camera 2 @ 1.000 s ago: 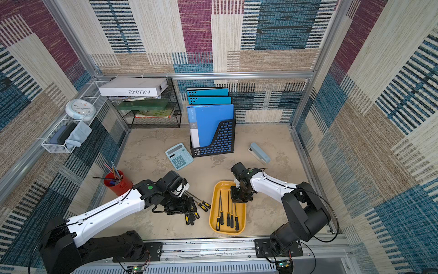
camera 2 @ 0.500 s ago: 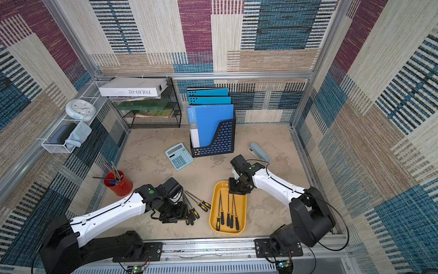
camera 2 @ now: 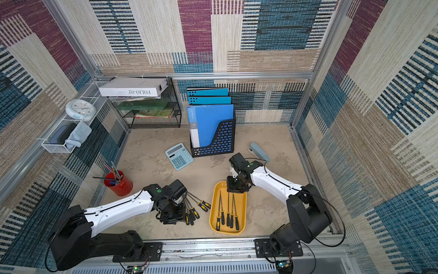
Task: Put the file tool into the storage box
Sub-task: Pick up the file tool from the center of the board.
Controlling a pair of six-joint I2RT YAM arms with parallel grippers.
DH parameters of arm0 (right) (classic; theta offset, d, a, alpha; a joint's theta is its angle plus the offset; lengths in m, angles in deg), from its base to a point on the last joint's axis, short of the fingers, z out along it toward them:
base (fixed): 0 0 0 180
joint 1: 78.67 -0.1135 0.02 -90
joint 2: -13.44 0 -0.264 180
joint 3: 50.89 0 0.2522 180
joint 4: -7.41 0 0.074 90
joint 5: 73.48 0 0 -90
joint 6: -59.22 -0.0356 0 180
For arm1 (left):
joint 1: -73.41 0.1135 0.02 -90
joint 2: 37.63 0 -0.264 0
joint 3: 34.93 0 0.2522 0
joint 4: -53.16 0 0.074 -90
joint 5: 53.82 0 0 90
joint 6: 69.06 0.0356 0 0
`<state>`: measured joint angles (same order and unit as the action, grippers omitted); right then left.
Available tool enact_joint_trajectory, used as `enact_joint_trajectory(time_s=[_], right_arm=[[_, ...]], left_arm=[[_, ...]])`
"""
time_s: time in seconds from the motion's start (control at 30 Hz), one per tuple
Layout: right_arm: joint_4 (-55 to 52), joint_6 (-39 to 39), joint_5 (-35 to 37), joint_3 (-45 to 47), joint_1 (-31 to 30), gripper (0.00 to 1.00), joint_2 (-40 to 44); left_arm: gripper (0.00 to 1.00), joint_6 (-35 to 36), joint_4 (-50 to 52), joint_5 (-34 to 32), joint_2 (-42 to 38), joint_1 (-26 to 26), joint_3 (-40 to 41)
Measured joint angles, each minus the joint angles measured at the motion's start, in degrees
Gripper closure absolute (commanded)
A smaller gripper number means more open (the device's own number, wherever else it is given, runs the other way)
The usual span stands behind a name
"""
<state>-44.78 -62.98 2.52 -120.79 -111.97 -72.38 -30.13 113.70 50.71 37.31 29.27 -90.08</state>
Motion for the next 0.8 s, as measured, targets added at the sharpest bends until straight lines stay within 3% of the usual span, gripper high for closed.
enact_joint_trajectory(time_s=[0.43,0.8], right_arm=[[0.7,0.5,-0.5,1.0,0.0,0.72,0.0],[0.7,1.8,-1.1,1.4,0.0,0.72,0.0]], left_arm=[[0.48,-1.9,-1.9,-3.0,6.1,-2.0,-2.0],[0.61,-2.8,-3.0,-4.9,10.3,-2.9,-2.7]])
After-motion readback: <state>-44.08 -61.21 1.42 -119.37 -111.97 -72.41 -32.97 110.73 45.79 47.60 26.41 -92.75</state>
